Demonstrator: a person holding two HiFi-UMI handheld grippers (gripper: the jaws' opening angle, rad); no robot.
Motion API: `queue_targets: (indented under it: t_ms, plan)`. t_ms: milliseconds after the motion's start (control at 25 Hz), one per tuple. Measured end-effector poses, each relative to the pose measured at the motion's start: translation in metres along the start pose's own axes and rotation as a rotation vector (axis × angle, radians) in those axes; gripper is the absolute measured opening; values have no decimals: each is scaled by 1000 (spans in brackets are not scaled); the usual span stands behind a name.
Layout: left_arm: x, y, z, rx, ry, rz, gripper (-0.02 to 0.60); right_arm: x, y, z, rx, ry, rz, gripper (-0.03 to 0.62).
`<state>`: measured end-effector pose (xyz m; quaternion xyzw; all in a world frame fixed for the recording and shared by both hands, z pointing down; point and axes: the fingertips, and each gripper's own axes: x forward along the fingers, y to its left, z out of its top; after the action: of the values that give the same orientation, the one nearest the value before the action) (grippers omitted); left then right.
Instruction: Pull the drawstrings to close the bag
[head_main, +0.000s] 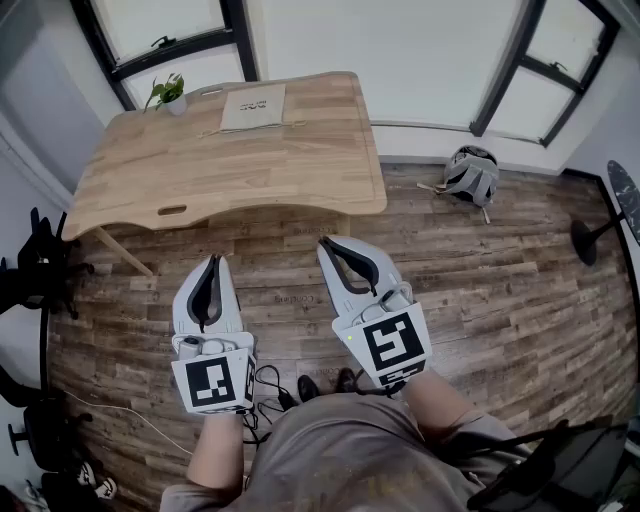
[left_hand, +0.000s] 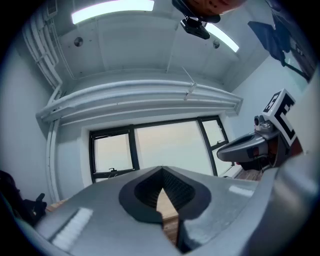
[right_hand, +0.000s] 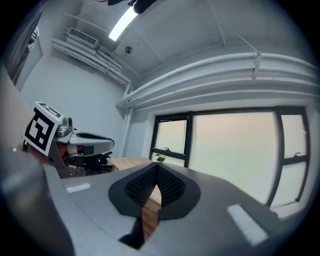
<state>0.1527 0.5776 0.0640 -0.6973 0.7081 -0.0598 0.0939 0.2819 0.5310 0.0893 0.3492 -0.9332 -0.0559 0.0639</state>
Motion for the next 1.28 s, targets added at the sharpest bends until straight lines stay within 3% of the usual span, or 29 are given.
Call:
queue_targets:
  t_ms: [560, 760, 1040, 1280]
  plan:
    - [1, -34, -6, 7, 34, 20, 1, -17, -18, -12, 22, -50, 58, 29]
    - [5, -37, -16, -3, 58, 32, 1, -8, -24, -28, 35, -12, 66, 29]
    - [30, -10, -40, -18, 87, 36, 1, 34, -22, -39, 43, 18, 92, 29]
    - [80, 37, -68, -36, 101, 10, 1, 105, -18, -42, 55, 10, 107, 29]
